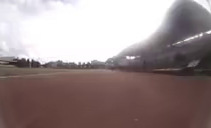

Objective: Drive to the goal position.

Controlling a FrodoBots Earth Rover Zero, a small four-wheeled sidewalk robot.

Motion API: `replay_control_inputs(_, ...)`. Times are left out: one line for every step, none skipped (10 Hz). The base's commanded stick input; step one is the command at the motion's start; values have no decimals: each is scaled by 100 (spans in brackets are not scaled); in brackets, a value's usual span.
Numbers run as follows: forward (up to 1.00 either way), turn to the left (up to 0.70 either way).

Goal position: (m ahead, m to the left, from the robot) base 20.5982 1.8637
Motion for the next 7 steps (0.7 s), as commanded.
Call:
replay_control_inputs(70,0)
replay_control_inputs(70,0)
replay_control_inputs(70,0)
replay_control_inputs(70,0)
replay_control_inputs(70,0)
replay_control_inputs(70,0)
replay_control_inputs(70,0)
